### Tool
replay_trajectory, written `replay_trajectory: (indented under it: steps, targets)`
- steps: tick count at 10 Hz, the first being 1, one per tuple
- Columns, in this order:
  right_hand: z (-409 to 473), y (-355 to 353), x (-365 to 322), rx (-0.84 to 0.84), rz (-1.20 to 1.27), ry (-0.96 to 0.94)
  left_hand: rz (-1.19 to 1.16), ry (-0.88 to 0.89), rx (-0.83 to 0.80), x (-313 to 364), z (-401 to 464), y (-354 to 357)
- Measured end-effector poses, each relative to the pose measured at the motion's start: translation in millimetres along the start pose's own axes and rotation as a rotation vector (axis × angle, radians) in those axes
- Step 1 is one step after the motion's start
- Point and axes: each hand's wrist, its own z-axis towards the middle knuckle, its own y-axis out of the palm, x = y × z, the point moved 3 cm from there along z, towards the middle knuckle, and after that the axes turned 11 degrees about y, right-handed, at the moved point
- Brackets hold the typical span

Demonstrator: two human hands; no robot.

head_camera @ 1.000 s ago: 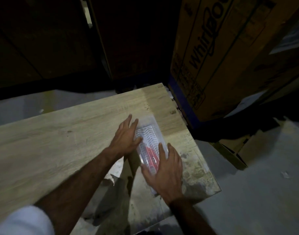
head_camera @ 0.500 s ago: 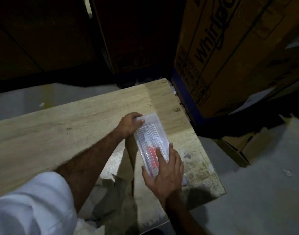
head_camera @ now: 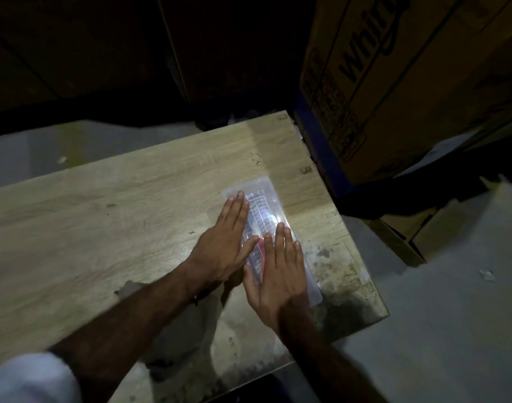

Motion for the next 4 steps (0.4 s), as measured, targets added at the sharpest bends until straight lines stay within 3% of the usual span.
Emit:
replay_trajectory:
  steps: [3, 4]
  targets:
    - [-3, -15, -6, 0.022, 0.057, 0.005, 0.159, -0.042, -0.121, 4, 4, -12]
    - [-7, -18, -6, 0.042, 0.053, -0.013, 0.165, -0.066, 0.059, 10, -33, -26]
